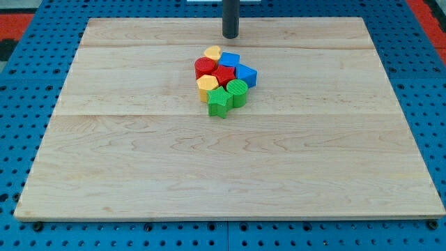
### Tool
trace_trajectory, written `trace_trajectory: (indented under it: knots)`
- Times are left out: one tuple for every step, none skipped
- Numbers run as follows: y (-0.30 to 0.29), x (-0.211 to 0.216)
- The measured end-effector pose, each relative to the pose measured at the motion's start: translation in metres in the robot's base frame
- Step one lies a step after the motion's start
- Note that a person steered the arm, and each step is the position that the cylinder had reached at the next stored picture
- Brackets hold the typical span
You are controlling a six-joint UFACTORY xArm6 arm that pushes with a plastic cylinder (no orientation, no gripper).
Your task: Slide the group of block to the down
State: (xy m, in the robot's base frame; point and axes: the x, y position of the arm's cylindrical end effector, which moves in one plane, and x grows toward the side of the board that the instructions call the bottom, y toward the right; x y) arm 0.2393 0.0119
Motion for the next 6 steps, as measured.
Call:
trace_trajectory:
  knots:
    - [0.000, 0.000]
    - [0.001, 0.000]
    - [0.000, 0.000]
    - [0.007, 0.006]
    - [0.006, 0.006]
    - [0.021, 0.074]
